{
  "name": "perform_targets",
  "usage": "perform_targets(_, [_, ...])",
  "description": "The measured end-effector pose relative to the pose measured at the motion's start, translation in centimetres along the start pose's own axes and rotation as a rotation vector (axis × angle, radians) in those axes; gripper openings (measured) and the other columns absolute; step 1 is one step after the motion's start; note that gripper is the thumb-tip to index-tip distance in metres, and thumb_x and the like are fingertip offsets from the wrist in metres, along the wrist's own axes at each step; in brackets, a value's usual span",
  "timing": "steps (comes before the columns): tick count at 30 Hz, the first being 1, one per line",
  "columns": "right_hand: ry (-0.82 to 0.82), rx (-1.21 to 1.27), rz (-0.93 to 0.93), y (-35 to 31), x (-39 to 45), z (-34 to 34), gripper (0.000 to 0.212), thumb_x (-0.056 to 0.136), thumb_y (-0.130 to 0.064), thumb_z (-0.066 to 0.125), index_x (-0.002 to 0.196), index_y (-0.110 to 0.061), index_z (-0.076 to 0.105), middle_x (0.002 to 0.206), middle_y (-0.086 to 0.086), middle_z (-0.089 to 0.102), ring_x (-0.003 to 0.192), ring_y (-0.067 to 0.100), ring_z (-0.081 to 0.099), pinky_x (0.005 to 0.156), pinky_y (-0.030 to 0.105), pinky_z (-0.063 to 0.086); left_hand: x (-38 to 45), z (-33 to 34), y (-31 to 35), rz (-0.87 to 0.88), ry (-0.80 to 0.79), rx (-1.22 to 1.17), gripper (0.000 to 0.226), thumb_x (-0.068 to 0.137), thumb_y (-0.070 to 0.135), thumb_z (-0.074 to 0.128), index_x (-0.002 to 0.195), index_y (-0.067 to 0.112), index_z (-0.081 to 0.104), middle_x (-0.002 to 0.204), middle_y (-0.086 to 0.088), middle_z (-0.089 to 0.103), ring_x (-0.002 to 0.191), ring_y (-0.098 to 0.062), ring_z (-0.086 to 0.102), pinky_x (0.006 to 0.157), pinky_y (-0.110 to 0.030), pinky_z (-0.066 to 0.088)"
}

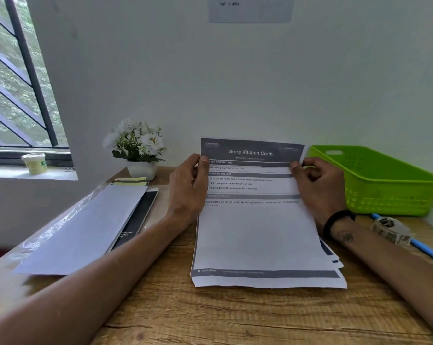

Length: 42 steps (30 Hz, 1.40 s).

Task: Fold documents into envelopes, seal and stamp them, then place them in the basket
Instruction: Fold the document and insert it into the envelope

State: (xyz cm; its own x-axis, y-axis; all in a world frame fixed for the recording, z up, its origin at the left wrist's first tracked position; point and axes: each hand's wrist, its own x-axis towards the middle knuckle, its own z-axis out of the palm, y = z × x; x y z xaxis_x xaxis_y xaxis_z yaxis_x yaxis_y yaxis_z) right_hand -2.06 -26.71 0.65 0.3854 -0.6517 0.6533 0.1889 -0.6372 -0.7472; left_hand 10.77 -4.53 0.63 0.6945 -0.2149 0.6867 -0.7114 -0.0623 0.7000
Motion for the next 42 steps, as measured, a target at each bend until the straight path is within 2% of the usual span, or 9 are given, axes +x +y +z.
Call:
perform_targets(4, [-0.033, 0.042, 0.079, 0.1, -0.1, 0.1, 0.013, 0.094, -0.028, 0.074, 0.083, -0.026, 0.068, 0.075, 0.007, 0.074, 0.068, 0.017, 0.065, 0.067, 0.031, 0.051, 0.2, 0.0, -0.3, -0.115, -0.067, -0.089, 0.019, 0.107, 0.025, 0.053, 0.1, 0.02, 0.07, 0.082, 0.009, 0.078, 0.072, -0.012, 0.074, 0.062, -0.037, 0.061])
perform_targets(8, [-0.081, 0.069, 0.152, -0.1, -0.3, -0.2, 0.018, 0.095, -0.02, 0.072, 0.082, -0.03, 0.066, 0.083, 0.01, 0.076, 0.064, 0.007, 0.067, 0.064, 0.025, 0.051, 0.6, -0.6, -0.5, -0.287, -0.134, -0.237, 0.018, 0.102, 0.017, 0.057, 0.109, 0.02, 0.072, 0.096, -0.004, 0.08, 0.087, -0.028, 0.078, 0.08, -0.052, 0.064])
perform_targets(13, [-0.089, 0.188, 0.221, -1.1, -0.7, -0.4, 0.008, 0.098, -0.003, 0.064, 0.1, -0.011, 0.068, 0.077, -0.005, 0.068, 0.05, -0.011, 0.06, 0.052, 0.007, 0.045, 0.6, -0.9, 0.7, -0.435, -0.158, -0.38, 0.021, 0.104, 0.003, 0.053, 0.105, 0.009, 0.073, 0.081, -0.002, 0.078, 0.067, -0.012, 0.074, 0.059, -0.023, 0.059])
perform_targets(21, [-0.131, 0.303, 0.367, -0.7, -0.3, -0.9, 0.022, 0.097, 0.002, 0.062, 0.082, -0.014, 0.067, 0.053, -0.018, 0.067, 0.047, -0.003, 0.06, 0.05, 0.013, 0.048, 0.5, -0.8, 0.6, -0.522, -0.166, -0.375, 0.024, 0.101, 0.019, 0.057, 0.093, 0.015, 0.08, 0.085, -0.007, 0.079, 0.075, -0.02, 0.072, 0.065, -0.028, 0.056])
perform_targets(25, [-0.152, 0.315, 0.409, -0.4, -0.2, -0.8, 0.022, 0.095, 0.001, 0.064, 0.083, -0.015, 0.072, 0.069, -0.003, 0.073, 0.062, 0.013, 0.066, 0.068, 0.028, 0.054, 0.8, -0.9, 0.5, -0.615, -0.144, -0.418, 0.034, 0.099, 0.024, 0.049, 0.099, 0.01, 0.08, 0.088, -0.009, 0.08, 0.077, -0.022, 0.07, 0.07, -0.032, 0.054])
perform_targets(28, [-0.152, 0.361, 0.489, -0.9, -0.1, -0.8, 0.028, 0.094, 0.003, 0.056, 0.101, -0.01, 0.079, 0.098, 0.016, 0.078, 0.082, 0.03, 0.072, 0.075, 0.038, 0.06, 0.9, -0.9, 0.0, -0.598, -0.139, -0.395, 0.025, 0.097, 0.033, 0.066, 0.099, 0.012, 0.08, 0.086, -0.004, 0.08, 0.076, -0.016, 0.071, 0.067, -0.028, 0.056])
perform_targets(36, [-0.298, 0.46, 0.696, -0.9, 0.4, -0.9, 0.037, 0.097, -0.051, 0.056, 0.107, -0.019, 0.071, 0.102, 0.004, 0.074, 0.082, 0.02, 0.068, 0.072, 0.033, 0.052, 0.8, -1.1, -0.3, -0.443, -0.103, -0.403, 0.018, 0.092, 0.014, 0.078, 0.11, 0.016, 0.078, 0.104, -0.004, 0.076, 0.072, 0.003, 0.071, 0.066, -0.015, 0.056])
perform_targets(39, [-0.405, 0.405, 0.623, -0.9, -0.1, -0.7, 0.032, 0.091, -0.039, 0.073, 0.115, -0.019, 0.07, 0.107, 0.003, 0.079, 0.088, 0.02, 0.075, 0.081, 0.036, 0.058, 0.9, -1.1, -0.5, -0.429, -0.062, -0.445, 0.021, 0.092, 0.013, 0.078, 0.113, 0.015, 0.077, 0.101, -0.007, 0.074, 0.075, -0.004, 0.071, 0.069, -0.02, 0.058])
perform_targets(42, [-0.452, 0.383, 0.534, -0.5, -0.6, -0.7, 0.053, 0.081, -0.014, 0.085, 0.13, -0.018, 0.063, 0.114, 0.003, 0.078, 0.097, 0.024, 0.077, 0.077, 0.037, 0.06, 1.2, -1.1, -0.6, -0.421, -0.037, -0.516, 0.028, 0.091, 0.01, 0.079, 0.119, 0.014, 0.075, 0.105, -0.009, 0.072, 0.085, -0.014, 0.071, 0.079, -0.03, 0.063])
